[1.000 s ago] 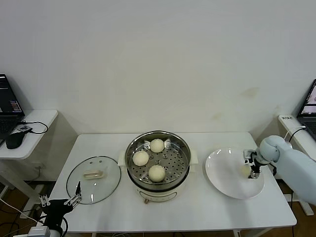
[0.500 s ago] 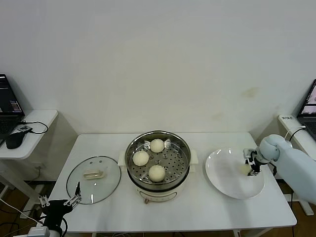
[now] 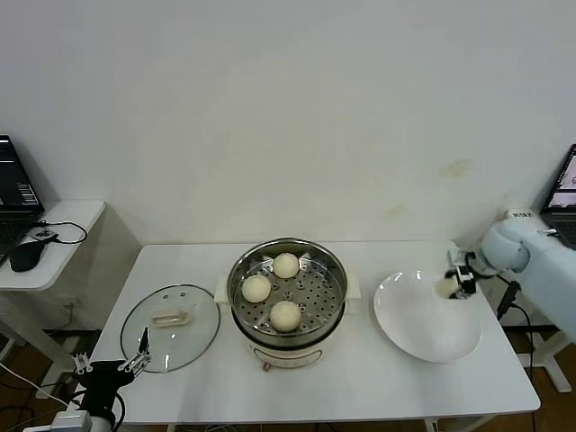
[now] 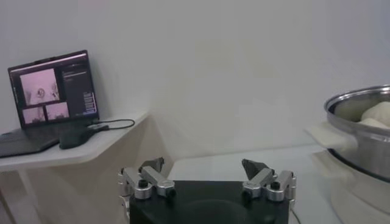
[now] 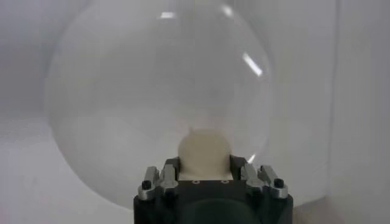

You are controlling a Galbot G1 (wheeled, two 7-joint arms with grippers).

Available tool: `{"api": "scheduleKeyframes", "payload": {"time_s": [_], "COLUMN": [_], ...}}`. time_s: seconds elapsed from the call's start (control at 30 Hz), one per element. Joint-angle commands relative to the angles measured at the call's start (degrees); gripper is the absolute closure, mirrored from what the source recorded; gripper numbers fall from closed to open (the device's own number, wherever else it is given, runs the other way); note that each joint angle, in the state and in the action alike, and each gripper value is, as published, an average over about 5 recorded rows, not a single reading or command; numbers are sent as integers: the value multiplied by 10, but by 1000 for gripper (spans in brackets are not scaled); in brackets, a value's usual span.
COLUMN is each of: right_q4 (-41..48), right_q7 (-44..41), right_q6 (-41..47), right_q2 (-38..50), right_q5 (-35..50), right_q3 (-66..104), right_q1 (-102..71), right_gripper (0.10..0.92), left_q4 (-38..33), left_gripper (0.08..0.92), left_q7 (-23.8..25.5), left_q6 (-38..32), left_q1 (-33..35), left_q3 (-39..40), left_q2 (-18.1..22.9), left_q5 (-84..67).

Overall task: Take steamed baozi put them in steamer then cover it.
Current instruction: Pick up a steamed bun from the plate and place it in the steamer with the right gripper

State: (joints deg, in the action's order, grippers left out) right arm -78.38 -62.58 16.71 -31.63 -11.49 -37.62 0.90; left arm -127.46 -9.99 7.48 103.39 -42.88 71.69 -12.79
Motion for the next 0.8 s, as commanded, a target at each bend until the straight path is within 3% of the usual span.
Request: {"api": "scheduleKeyframes", "payload": {"time_s": [0.03,0.43,0.8], "right_q4": [-136,-209,-195], "right_q7": [8,115,181], "right_q6": [71,219,250], "right_q2": [20,-126,-198], "right_q5": [172,393,377], "right_q3": [-145,-253,-290], "right_q1": [224,357,270], "right_gripper": [491,482,480], "left_q4": [-2,-2,-6], "left_gripper": [177,177,177], "left_q7": [0,0,0], "left_q6": [0,0,-1], "left_q1": [1,-6,-8], "left_q3": [0,10,7], "left_q2": [-1,5,11], "left_q5": [0,4,6]}}
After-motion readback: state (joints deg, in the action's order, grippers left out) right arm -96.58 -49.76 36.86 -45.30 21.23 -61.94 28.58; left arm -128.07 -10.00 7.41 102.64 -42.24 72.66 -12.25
